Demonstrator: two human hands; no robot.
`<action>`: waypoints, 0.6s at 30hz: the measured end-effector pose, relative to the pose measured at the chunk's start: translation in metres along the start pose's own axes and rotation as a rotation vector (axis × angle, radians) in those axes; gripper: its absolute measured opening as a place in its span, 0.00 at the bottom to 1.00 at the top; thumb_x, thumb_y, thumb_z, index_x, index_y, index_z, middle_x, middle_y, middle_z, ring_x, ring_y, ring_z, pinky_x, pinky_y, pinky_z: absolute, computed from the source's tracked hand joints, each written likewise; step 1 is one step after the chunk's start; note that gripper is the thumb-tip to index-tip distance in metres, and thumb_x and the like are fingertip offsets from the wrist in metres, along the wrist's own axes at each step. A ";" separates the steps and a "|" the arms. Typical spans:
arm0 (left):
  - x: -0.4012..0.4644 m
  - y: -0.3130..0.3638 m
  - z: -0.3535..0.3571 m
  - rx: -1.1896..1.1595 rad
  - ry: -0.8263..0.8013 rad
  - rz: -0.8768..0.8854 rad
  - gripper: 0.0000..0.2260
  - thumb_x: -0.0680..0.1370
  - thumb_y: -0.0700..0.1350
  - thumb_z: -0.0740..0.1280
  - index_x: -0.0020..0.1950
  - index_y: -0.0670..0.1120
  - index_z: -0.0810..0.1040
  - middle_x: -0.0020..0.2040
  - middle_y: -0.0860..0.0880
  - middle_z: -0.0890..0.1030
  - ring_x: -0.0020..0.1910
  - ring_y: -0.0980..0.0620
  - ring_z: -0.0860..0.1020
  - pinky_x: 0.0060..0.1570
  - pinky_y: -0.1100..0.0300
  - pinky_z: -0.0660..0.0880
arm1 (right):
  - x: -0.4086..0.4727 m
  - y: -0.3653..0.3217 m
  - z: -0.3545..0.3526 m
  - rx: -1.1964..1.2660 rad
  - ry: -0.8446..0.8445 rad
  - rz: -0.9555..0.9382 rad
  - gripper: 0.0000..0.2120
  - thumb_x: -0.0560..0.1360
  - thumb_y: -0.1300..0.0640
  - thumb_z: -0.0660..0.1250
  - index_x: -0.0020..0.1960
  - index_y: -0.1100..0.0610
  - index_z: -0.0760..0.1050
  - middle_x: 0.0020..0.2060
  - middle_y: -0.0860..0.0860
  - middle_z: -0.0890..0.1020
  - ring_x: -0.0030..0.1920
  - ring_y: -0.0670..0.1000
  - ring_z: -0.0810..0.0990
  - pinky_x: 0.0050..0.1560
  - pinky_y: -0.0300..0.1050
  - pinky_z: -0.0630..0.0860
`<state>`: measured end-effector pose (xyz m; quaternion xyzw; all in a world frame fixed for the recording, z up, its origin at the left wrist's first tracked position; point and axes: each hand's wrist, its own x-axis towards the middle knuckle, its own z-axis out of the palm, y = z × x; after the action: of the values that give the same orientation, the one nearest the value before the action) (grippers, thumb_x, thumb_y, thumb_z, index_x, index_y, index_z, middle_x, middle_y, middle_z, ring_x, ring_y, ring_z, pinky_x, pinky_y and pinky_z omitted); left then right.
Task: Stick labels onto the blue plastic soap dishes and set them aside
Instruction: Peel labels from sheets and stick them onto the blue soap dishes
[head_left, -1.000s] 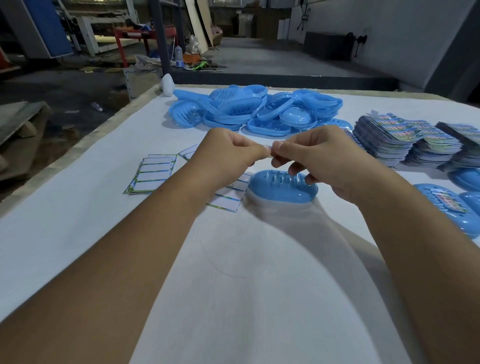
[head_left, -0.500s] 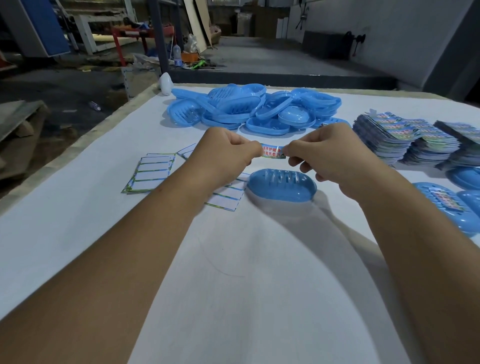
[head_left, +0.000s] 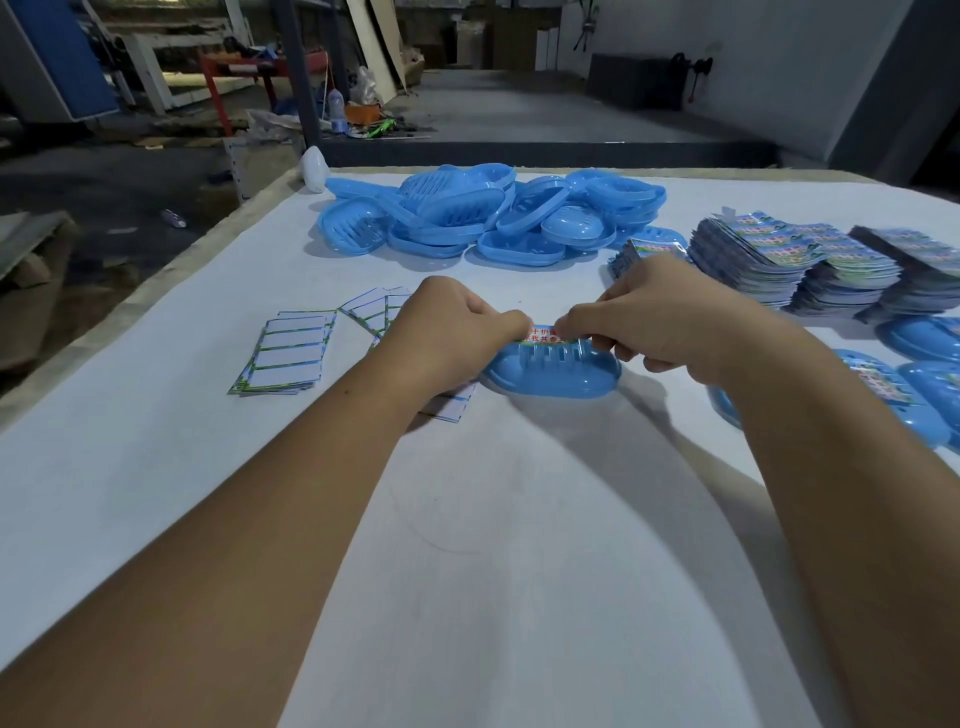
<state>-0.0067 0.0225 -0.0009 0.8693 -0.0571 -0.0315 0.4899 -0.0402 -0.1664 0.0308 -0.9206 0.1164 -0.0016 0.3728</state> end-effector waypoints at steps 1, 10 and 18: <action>0.000 0.001 0.001 0.026 -0.012 0.003 0.18 0.69 0.56 0.74 0.40 0.40 0.82 0.23 0.47 0.70 0.20 0.50 0.65 0.21 0.68 0.62 | 0.000 0.000 0.000 -0.018 -0.009 0.015 0.20 0.60 0.41 0.75 0.31 0.59 0.81 0.22 0.49 0.75 0.28 0.52 0.67 0.31 0.44 0.66; 0.003 0.003 0.009 0.104 -0.026 0.008 0.16 0.66 0.58 0.73 0.39 0.45 0.84 0.24 0.46 0.76 0.19 0.48 0.68 0.23 0.60 0.67 | 0.006 0.005 -0.001 -0.097 -0.013 0.011 0.16 0.61 0.42 0.74 0.29 0.54 0.75 0.22 0.49 0.72 0.24 0.51 0.63 0.28 0.43 0.62; 0.001 0.005 0.011 0.189 0.022 0.042 0.13 0.64 0.58 0.71 0.38 0.50 0.84 0.24 0.47 0.80 0.19 0.47 0.72 0.26 0.59 0.72 | 0.007 0.004 0.003 -0.147 -0.016 0.001 0.17 0.58 0.42 0.72 0.31 0.55 0.75 0.26 0.53 0.71 0.27 0.54 0.64 0.32 0.47 0.64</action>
<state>-0.0077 0.0107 -0.0017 0.9107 -0.0727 -0.0062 0.4067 -0.0339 -0.1685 0.0255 -0.9454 0.1135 0.0145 0.3050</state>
